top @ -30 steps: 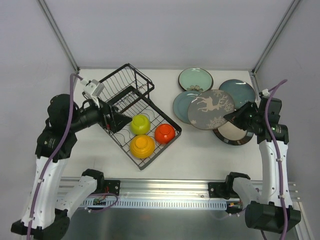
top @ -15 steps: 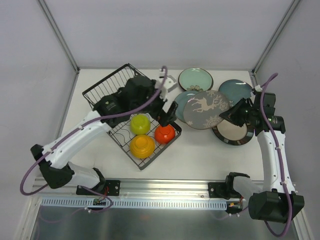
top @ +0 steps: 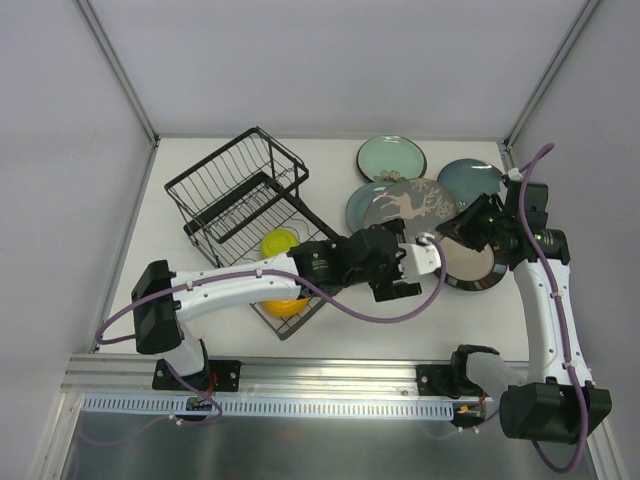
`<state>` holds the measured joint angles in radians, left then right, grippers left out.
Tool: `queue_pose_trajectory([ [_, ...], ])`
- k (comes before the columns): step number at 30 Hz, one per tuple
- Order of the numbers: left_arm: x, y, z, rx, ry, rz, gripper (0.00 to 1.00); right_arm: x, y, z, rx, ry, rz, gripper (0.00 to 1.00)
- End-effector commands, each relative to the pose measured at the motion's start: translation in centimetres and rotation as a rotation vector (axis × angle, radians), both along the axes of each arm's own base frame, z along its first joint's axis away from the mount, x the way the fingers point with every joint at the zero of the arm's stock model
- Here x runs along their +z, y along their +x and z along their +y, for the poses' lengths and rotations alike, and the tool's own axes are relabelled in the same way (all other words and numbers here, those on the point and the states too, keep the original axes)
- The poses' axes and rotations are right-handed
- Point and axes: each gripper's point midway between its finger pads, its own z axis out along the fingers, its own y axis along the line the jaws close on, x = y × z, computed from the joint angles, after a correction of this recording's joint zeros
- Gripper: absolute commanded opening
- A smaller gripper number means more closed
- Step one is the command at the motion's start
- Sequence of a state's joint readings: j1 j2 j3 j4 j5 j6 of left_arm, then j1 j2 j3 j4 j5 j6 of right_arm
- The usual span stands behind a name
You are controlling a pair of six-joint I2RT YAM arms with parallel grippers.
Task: Load the plates into the dish rack
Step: Pass the plate from the right arm to the left
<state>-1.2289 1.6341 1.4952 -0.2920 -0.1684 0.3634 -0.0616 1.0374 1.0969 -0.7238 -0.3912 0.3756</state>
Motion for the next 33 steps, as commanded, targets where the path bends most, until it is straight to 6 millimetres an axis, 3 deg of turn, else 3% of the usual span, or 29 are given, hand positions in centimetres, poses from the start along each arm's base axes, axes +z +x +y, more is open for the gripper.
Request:
queue_pose_trajectory([
  [1,3.8,0.1,-1.8,-0.052,-0.148,-0.183,0.99,5.7,1.2,1.1,0.023,0.054,-0.186,0.0],
  [7,2.6,0.8,-2.8,-0.027,-0.14,-0.235,0.99,5.9,1.0,1.3,0.012,0.068,-0.179,0.01],
  [13,2.3,1.7,-3.3,-0.016,-0.137,-0.311,0.93,6.7,0.6,1.5,0.012,0.076,-0.189,0.0],
  [19,1.3,1.4,-3.6,-0.051,-0.095,-0.337,0.87,7.0,0.2,1.7,0.006,0.092,-0.19,0.01],
  [33,0.3,2.0,-4.6,-0.107,0.0,-0.436,0.59,7.2,-0.2,1.6,-0.01,0.098,-0.191,0.01],
])
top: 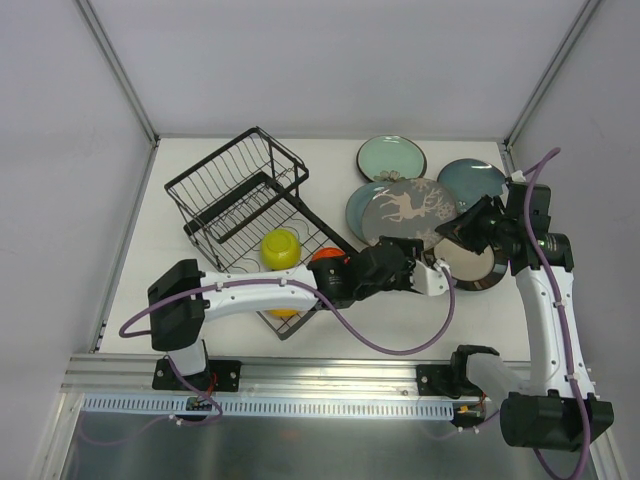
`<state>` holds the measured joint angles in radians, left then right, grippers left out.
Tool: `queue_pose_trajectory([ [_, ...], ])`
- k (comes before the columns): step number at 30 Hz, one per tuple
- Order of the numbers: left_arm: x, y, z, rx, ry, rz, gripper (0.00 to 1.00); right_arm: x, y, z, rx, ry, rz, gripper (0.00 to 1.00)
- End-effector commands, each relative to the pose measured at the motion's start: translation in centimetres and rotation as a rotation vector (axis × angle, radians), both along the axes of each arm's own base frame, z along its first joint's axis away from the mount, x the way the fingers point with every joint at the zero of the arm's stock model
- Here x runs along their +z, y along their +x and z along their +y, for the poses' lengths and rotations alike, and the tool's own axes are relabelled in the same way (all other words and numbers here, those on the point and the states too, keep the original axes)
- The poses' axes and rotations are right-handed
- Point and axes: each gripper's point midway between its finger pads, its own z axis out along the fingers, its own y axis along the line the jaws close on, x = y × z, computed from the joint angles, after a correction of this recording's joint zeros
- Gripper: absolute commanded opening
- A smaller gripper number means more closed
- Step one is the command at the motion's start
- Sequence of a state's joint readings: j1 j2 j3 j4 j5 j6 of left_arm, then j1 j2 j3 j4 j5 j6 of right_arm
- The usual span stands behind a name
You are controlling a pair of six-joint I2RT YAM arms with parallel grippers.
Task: Load the plates into the dish rack
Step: Pass the plate from the right arm to the left
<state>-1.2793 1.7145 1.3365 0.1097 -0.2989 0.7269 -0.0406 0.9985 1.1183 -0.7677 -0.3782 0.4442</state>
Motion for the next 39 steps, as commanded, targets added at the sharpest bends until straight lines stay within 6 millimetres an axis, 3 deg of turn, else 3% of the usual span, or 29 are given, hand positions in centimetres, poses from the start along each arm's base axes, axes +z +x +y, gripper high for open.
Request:
queue_pose_trajectory([
  [1,2.0,-0.1,-1.2,-0.023,-0.037,-0.056,0.57,6.1,0.8,1.0,0.019,0.059,-0.203,0.01],
  [7,1.4,0.1,-1.5,-0.017,-0.015,-0.068,0.43,6.1,0.7,1.0,0.012,0.059,-0.201,0.01],
  [10,1.4,0.1,-1.7,-0.017,-0.016,-0.07,0.23,6.1,0.6,1.0,0.013,0.059,-0.202,0.01],
  [15,1.8,0.4,-1.6,-0.005,-0.012,-0.088,0.03,6.0,0.6,1.0,0.007,0.059,-0.199,0.0],
  [18,2.1,0.4,-1.4,-0.001,-0.012,-0.096,0.0,6.0,0.6,1.0,0.005,0.061,-0.197,0.01],
  [30,4.5,0.2,-0.4,0.058,-0.13,-0.023,0.0,7.3,0.0,0.6,0.02,0.008,-0.225,0.72],
  [36,6.0,1.2,0.5,0.141,-0.244,0.067,0.0,8.8,-1.1,-0.6,0.0,-0.08,-0.259,0.97],
  [39,7.1,2.0,1.6,0.193,-0.332,0.152,0.0,9.3,-1.8,-1.3,-0.022,-0.117,-0.28,1.0],
])
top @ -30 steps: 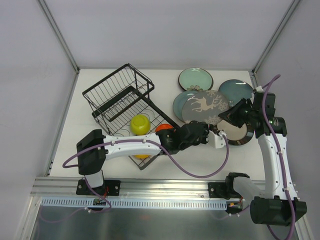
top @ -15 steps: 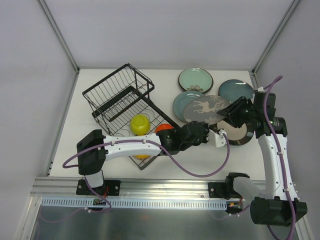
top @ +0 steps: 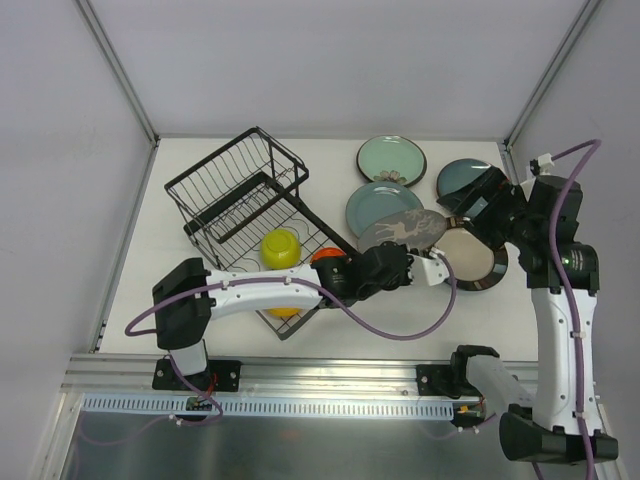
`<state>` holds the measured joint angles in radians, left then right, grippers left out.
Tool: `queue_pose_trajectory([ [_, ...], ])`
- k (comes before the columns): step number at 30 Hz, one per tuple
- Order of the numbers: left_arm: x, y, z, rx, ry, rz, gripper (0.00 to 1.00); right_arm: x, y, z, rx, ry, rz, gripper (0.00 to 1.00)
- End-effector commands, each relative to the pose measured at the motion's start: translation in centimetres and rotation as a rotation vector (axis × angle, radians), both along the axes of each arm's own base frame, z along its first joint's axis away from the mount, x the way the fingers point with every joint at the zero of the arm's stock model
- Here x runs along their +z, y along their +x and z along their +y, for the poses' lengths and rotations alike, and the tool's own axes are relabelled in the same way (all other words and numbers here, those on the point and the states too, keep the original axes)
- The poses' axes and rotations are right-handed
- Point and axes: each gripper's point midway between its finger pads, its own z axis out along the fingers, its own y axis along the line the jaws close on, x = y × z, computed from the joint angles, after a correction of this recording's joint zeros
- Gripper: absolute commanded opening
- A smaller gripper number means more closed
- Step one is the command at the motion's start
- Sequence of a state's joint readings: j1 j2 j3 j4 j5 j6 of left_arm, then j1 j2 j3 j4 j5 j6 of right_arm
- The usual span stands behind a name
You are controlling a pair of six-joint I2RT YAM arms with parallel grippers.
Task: Load the plates into the dish rack
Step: Pass the plate from the right arm to the left
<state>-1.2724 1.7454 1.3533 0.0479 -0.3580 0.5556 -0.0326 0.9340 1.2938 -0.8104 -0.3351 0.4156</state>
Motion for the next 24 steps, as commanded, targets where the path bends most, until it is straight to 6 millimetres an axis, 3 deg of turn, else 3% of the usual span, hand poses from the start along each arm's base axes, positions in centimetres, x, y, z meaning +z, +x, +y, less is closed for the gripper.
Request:
queue_pose_trajectory([
  [1,9.9,1.8,1.1,0.098,-0.337,0.032,0.0,2.3,-1.2,-1.1,-0.033,-0.075,-0.087,1.0],
  [5,12.0,2.8,2.6,0.155,-0.455,0.143,0.0,3.1,-2.4,-2.4,-0.083,-0.147,-0.12,0.99],
  [10,16.7,4.3,5.4,0.232,-0.659,0.263,0.0,3.4,-3.9,-4.5,-0.174,-0.237,-0.154,1.0],
  [15,21.3,5.0,7.7,0.317,-0.874,0.358,0.0,2.1,-4.8,-6.3,-0.259,-0.301,-0.147,1.0],
  [18,25.0,5.2,9.4,0.366,-1.014,0.365,0.0,1.2,-5.2,-6.7,-0.275,-0.323,-0.139,1.0],
  [24,30.4,6.2,14.0,0.543,-1.294,0.355,0.0,-0.1,-5.4,-6.7,-0.272,-0.331,-0.123,1.0],
])
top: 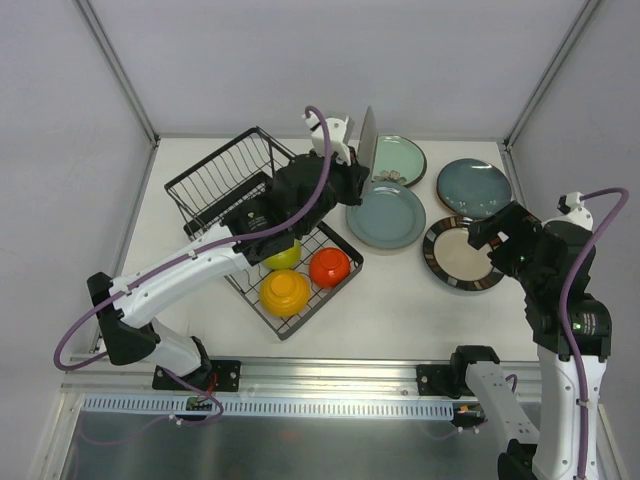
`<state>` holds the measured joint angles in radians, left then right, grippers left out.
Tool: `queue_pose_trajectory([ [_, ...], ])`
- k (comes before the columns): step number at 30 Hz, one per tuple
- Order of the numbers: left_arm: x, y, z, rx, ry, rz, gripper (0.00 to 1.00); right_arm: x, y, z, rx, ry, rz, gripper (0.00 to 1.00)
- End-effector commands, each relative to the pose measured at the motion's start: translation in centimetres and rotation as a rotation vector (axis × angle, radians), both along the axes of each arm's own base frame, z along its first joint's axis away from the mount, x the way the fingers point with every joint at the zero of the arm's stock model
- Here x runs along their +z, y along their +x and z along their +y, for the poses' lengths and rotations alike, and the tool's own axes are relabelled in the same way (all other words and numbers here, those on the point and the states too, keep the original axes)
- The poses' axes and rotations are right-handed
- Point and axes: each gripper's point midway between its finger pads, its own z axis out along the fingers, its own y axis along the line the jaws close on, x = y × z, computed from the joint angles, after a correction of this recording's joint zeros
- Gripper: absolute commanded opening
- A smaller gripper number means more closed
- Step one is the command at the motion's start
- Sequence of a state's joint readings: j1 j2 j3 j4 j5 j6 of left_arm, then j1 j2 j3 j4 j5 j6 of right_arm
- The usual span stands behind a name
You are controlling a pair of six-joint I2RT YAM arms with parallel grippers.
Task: Load the plates into the dish rack
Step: Pass the plate from the right arm to the left, then insert the plate into the dish rack
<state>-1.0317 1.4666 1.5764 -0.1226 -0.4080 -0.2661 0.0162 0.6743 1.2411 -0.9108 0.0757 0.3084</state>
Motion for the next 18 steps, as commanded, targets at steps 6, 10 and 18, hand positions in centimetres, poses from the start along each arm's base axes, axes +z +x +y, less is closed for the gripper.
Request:
queue_pose_trajectory([
  [6,13.4,1.2,8.5,0.38,-0.501,-0.083,0.0,-0.6,-0.2,-0.8,-0.023,-0.055,0.002,1.0],
  [10,14.4,1.8,10.2,0.489,-0.548,-0.091,0.0,-0.9,-0.1,-0.8,-0.018,-0.056,0.012,0.99],
  [18,15.6,3.1,12.3,0.686,-0.639,-0.098,0.0,-1.4,0.0,-0.7,-0.005,-0.071,0.028,1.0],
])
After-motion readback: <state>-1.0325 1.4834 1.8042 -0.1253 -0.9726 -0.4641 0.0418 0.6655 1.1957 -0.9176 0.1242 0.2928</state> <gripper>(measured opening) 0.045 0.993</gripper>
